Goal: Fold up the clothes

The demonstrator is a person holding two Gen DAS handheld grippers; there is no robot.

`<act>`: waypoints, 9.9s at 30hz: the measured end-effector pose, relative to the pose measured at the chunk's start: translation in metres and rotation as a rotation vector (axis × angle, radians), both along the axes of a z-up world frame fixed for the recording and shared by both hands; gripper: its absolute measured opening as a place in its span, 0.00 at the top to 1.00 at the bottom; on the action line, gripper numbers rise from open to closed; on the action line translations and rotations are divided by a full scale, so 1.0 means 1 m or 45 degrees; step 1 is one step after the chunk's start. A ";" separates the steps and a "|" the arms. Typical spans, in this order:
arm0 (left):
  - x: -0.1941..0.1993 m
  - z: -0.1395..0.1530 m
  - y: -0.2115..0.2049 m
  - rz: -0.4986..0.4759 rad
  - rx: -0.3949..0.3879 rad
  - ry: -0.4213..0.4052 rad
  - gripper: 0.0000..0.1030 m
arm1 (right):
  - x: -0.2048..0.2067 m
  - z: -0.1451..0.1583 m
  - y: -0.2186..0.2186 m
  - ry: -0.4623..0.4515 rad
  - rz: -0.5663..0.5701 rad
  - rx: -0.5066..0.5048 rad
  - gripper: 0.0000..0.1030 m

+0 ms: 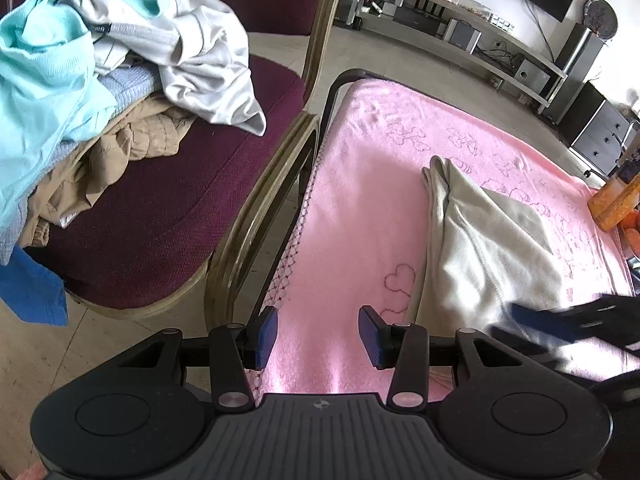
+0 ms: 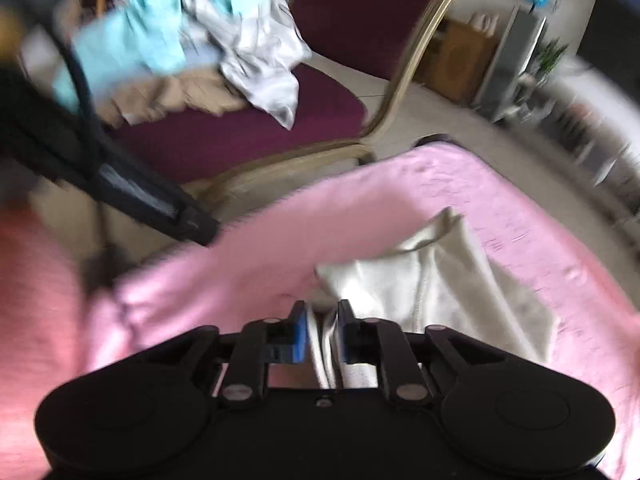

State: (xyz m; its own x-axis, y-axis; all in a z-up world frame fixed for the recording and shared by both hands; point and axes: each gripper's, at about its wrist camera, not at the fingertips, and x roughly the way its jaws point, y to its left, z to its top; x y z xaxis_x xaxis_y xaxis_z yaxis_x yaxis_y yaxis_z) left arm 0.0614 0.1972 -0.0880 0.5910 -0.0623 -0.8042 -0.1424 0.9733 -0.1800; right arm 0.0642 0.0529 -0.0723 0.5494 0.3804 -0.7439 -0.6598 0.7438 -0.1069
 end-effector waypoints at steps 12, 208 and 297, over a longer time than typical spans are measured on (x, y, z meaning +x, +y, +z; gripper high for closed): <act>0.000 0.006 -0.096 -0.346 0.031 -0.118 0.61 | -0.035 0.076 -0.164 -0.325 -0.305 -0.074 0.40; 0.093 -0.059 -0.057 -0.091 -0.233 0.111 0.44 | 0.099 -0.127 -0.269 0.711 -0.698 0.994 0.46; 0.002 0.035 -0.483 -0.951 -0.244 -0.327 0.78 | -0.079 0.029 -0.536 -0.012 -1.188 0.634 0.80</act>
State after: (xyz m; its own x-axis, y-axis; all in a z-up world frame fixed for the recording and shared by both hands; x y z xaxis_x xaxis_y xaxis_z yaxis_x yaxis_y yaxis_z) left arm 0.0632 -0.2854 -0.0533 0.5033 -0.6362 -0.5848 0.6011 0.7440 -0.2919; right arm -0.0153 -0.4830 -0.0435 0.7864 0.0658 -0.6142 0.1950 0.9170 0.3479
